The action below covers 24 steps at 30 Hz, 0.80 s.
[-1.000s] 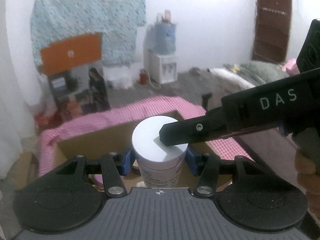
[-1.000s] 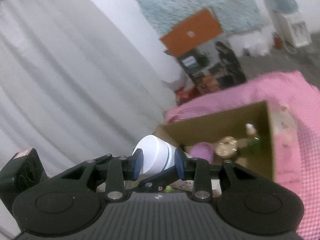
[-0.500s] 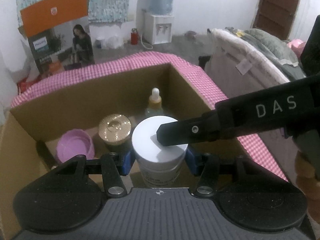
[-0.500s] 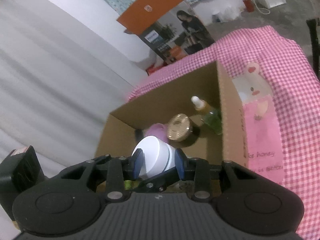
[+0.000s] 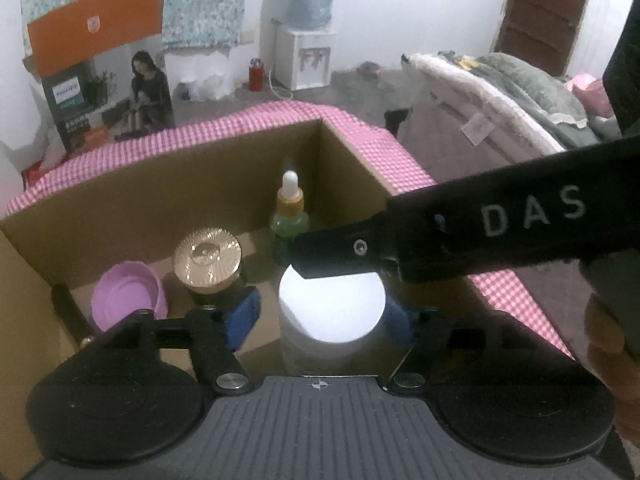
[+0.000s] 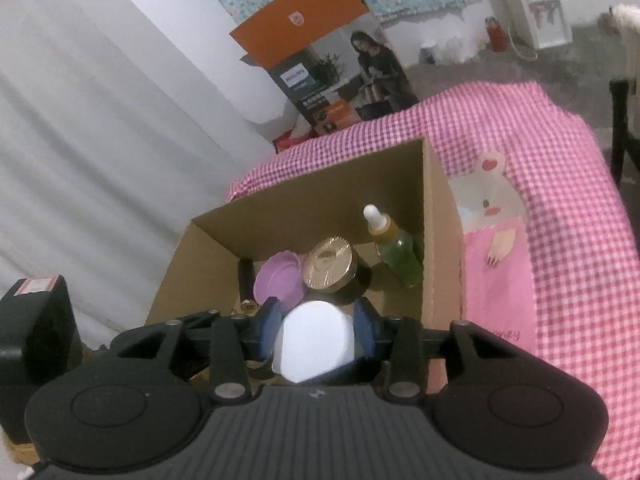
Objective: Organize rigid objects
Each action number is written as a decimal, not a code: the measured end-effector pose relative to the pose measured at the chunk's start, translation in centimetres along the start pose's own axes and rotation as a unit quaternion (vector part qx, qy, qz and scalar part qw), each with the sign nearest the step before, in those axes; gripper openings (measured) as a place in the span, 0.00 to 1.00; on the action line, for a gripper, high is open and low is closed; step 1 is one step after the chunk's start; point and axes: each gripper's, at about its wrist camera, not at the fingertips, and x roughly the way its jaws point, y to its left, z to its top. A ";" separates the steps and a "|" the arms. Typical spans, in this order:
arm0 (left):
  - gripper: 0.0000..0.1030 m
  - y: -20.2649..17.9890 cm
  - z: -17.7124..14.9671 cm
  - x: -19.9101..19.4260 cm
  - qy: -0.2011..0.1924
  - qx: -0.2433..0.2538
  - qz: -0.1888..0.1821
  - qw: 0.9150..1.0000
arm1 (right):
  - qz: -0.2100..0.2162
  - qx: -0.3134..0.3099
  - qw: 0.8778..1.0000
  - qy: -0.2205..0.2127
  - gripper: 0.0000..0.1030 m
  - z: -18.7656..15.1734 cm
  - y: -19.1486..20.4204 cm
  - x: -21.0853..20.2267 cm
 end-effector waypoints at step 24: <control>1.00 2.4 -5.2 -13.5 -0.077 -0.056 0.125 0.988 | -0.035 -0.080 0.981 -0.173 1.00 -7.8 8.5 -10.7</control>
